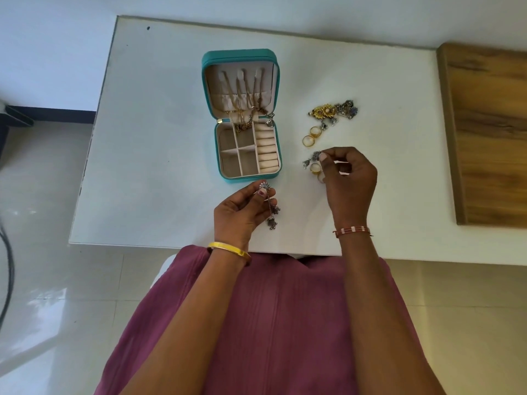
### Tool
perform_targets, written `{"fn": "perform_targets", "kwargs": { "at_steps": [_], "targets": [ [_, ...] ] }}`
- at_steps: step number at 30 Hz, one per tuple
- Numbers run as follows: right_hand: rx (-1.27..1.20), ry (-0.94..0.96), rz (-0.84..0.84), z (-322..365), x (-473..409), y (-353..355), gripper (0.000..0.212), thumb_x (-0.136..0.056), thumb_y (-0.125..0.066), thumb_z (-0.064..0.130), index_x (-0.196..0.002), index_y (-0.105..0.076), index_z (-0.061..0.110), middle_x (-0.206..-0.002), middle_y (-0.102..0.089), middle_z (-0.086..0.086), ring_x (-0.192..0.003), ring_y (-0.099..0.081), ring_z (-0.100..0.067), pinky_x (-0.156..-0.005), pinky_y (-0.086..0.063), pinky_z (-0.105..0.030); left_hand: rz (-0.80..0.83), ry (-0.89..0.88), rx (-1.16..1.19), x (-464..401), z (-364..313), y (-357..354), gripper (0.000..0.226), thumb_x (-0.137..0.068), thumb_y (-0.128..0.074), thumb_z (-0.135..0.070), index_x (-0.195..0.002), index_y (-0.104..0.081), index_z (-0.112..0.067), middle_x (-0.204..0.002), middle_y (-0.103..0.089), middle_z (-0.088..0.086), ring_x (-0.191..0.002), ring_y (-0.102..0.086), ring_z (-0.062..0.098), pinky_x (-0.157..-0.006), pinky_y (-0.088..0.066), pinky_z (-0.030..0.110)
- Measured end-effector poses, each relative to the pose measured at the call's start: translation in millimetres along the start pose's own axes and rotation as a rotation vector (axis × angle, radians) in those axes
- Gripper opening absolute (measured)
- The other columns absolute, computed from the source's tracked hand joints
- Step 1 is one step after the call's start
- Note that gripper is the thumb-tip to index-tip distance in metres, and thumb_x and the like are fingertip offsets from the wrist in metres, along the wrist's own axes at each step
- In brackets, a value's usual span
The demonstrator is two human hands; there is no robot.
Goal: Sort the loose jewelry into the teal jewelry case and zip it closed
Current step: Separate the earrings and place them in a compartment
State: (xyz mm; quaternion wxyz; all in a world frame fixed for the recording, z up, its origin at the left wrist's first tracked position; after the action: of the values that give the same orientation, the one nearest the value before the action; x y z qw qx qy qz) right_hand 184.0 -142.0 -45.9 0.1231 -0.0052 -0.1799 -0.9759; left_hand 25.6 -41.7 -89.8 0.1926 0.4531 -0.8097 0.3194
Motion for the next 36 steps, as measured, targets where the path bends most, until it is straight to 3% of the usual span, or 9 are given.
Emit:
{"fn": "perform_targets", "kwargs": {
  "at_steps": [3, 7, 13, 18, 26, 36],
  "targets": [
    [-0.109, -0.047, 0.050, 10.1, -0.7, 0.9, 0.016, -0.080, -0.065, 0.006, -0.073, -0.062, 0.020, -0.074, -0.063, 0.006, -0.069, -0.057, -0.009, -0.065, -0.052, -0.033, 0.012, 0.009, 0.030, 0.7, -1.3, -0.9, 0.016, -0.086, -0.053, 0.000, -0.090, -0.064, -0.010, -0.066, -0.072, -0.003, -0.063, -0.068, 0.009, -0.063, -0.057, 0.020],
    [-0.325, -0.094, 0.148, 24.8, 3.3, -1.1, 0.009, -0.074, -0.063, 0.009, -0.072, -0.063, 0.017, -0.065, -0.066, 0.011, -0.071, -0.061, -0.013, -0.068, -0.053, -0.031, 0.031, -0.008, 0.018, 2.5, -3.4, -2.0, 0.016, -0.086, -0.053, -0.001, -0.092, -0.065, -0.011, -0.068, -0.073, -0.003, -0.066, -0.069, 0.010, -0.071, -0.058, 0.022],
    [-0.530, -0.178, 0.328, 36.3, 23.7, -9.7, 0.005, -0.072, -0.055, 0.008, -0.069, -0.057, 0.012, -0.066, -0.070, 0.003, -0.077, -0.068, -0.020, -0.068, -0.051, -0.024, 0.037, -0.055, -0.013, 5.3, -8.7, -0.8, 0.017, -0.086, -0.053, -0.001, -0.091, -0.065, -0.012, -0.068, -0.072, -0.004, -0.066, -0.068, 0.008, -0.073, -0.057, 0.024],
    [-0.415, -0.245, 0.371, 19.0, 45.7, -16.4, 0.023, -0.084, -0.055, -0.004, -0.067, -0.059, 0.011, -0.060, -0.065, 0.003, -0.063, -0.067, -0.016, -0.064, -0.054, -0.024, 0.037, -0.092, -0.048, 6.2, -12.0, 1.1, 0.017, -0.086, -0.053, -0.001, -0.091, -0.065, -0.012, -0.068, -0.072, -0.005, -0.068, -0.068, 0.008, -0.071, -0.057, 0.021],
    [-0.096, -0.276, 0.395, 3.4, 56.7, -31.6, 0.017, -0.081, -0.066, 0.009, -0.069, -0.065, 0.021, -0.065, -0.065, 0.003, -0.056, -0.059, -0.006, -0.061, -0.052, -0.018, 0.025, -0.122, -0.130, 4.7, -11.1, 2.0, 0.019, -0.085, -0.056, -0.001, -0.088, -0.067, -0.016, -0.070, -0.071, -0.009, -0.074, -0.067, 0.010, -0.077, -0.056, 0.026],
    [-0.031, -0.193, 0.342, 4.2, 53.2, -32.4, 0.010, -0.082, -0.066, 0.007, -0.082, -0.068, 0.017, -0.069, -0.065, 0.006, -0.055, -0.059, 0.003, -0.058, -0.050, -0.010, 0.048, -0.167, -0.258, 3.1, -10.3, -0.3, 0.019, -0.085, -0.057, -0.003, -0.088, -0.067, -0.018, -0.070, -0.071, -0.010, -0.070, -0.066, 0.008, -0.070, -0.056, 0.021]
  ]
}}
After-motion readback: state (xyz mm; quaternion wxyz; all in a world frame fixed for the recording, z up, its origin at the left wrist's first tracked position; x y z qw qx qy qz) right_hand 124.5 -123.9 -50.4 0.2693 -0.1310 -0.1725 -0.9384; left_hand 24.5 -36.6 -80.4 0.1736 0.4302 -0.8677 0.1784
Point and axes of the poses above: each hand's wrist, its own x-axis away from the middle knuckle, its own y-axis out of the back of the hand, z = x × y, the point moved 7 cm from there along -x, towards the middle knuckle
